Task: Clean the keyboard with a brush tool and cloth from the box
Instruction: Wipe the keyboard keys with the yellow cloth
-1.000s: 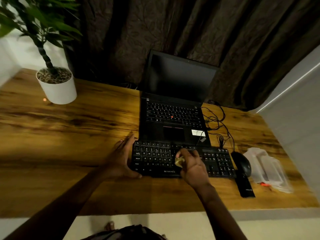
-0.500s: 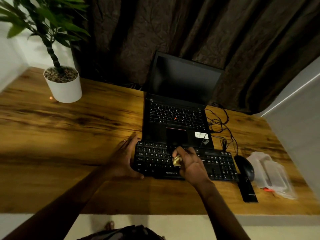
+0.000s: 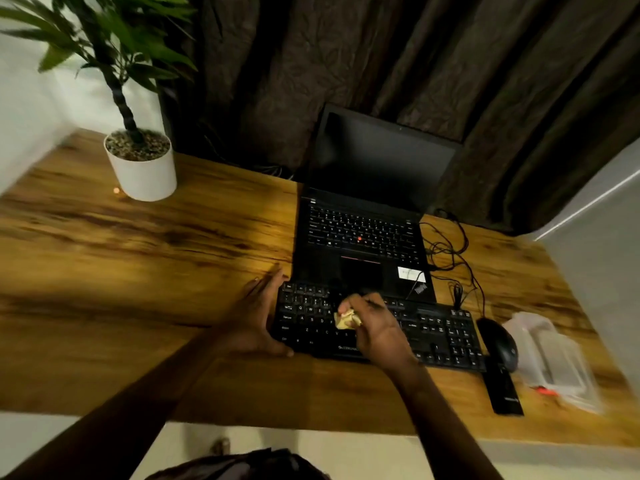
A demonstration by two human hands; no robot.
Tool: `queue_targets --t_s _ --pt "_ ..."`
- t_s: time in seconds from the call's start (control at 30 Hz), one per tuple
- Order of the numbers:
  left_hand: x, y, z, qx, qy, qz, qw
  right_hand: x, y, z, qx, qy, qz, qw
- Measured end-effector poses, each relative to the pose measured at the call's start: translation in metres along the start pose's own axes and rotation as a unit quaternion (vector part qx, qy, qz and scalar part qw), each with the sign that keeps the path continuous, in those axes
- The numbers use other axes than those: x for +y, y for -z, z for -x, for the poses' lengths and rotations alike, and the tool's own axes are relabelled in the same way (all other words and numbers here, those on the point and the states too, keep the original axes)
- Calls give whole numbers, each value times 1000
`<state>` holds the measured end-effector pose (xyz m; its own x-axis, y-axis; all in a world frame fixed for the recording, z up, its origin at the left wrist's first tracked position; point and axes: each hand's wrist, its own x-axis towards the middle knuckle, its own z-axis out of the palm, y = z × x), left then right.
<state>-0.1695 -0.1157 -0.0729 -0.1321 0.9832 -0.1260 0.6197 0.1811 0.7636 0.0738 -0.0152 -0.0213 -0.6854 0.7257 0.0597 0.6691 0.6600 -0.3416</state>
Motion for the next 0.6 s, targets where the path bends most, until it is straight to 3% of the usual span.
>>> queue_targets --t_s 0.07,0.17,0.43,0.6 --pt "-6 0 2 -26 -31 -47 998 16 10 11 -14 31 -10 999" --pt "-10 -4 2 -18 -23 -37 999 26 19 15 -5 12 -20 1000" --pt "-10 -5 1 -13 -23 -44 999 -25 -5 -9 -38 62 -53 996" --pt "-13 -6 -1 -8 -23 -40 999 5 3 1 -24 24 -41 999"
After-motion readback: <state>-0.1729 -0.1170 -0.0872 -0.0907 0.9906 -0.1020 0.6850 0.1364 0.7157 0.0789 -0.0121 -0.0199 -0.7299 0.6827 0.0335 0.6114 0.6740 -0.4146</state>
